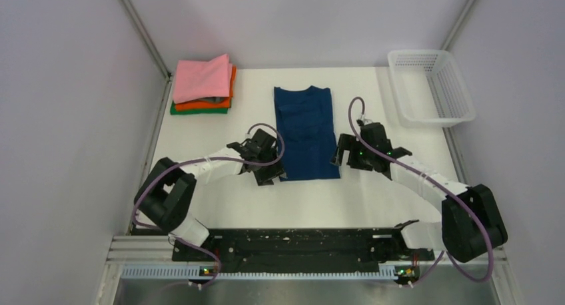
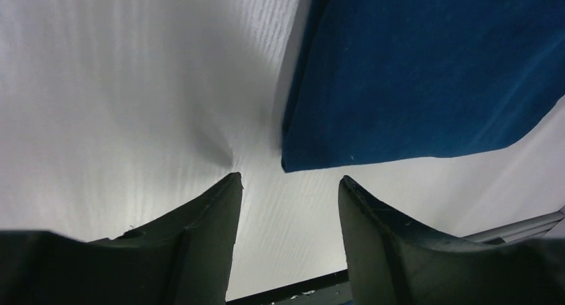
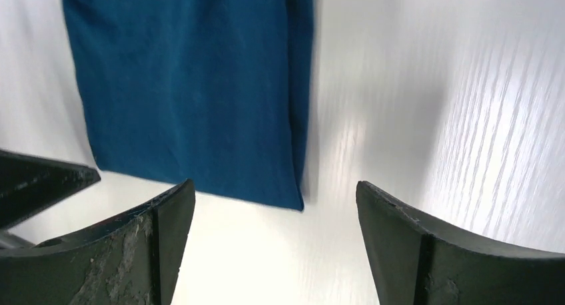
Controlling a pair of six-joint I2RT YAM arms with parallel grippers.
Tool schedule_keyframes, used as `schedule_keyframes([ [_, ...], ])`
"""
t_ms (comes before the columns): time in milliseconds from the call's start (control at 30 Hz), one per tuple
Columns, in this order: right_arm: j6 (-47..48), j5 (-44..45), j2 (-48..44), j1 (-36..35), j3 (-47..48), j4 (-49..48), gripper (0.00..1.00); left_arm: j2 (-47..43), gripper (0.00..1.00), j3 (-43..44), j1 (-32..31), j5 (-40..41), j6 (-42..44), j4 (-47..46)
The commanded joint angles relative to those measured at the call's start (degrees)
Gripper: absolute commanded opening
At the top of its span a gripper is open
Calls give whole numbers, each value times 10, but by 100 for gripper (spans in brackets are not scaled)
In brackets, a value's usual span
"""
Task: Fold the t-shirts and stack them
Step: Grab one side of the 2/3 rectangular tshirt with both arms
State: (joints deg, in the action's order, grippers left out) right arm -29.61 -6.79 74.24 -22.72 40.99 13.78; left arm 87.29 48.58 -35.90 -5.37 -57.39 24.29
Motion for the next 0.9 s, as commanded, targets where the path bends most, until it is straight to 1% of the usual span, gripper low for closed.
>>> schedule_keyframes([
  [0, -27, -28, -29, 0, -44, -18, 86, 49, 54, 41, -16, -7, 0, -47],
  [67, -33, -39, -25, 0, -52, -25, 75, 70, 47, 46, -15, -8, -1, -47],
  [167, -33, -42, -15, 0, -64, -34, 65, 81, 44, 38, -16, -3, -10, -49],
  [333, -27, -47, -4, 0, -88, -53, 61, 74, 43, 27, -15, 31, -14, -37],
  [500, -18, -57, 22, -1, -101, -72, 56, 87, 42, 41, -15, 79, -11, -6],
  [567, -15, -60, 43, 0, -110, -92, 53, 95, 37, 42, -15, 82, -17, -12],
  [633, -16, -75, 66, 0, -113, -111, 49, 109, 27, 49, -15, 74, -21, -17],
  [700, -21, -88, 82, -1, -116, -127, 37, 122, 11, 57, -16, 69, -20, -15],
  [733, -21, -94, 86, -1, -116, -128, 30, 125, 2, 57, -15, 67, -19, -14],
  [767, -19, -100, 87, -1, -115, -121, 22, 126, 0, 57, -15, 66, -17, -13],
  [800, -16, -104, 83, -1, -115, -113, 6, 123, 0, 55, -17, 63, -16, -11],
  [833, -14, -106, 75, -1, -113, -95, 0, 118, 0, 52, -18, 59, -15, -8],
  [867, -10, -108, 63, -1, -114, -74, 0, 107, 0, 47, -24, 58, -16, -4],
])
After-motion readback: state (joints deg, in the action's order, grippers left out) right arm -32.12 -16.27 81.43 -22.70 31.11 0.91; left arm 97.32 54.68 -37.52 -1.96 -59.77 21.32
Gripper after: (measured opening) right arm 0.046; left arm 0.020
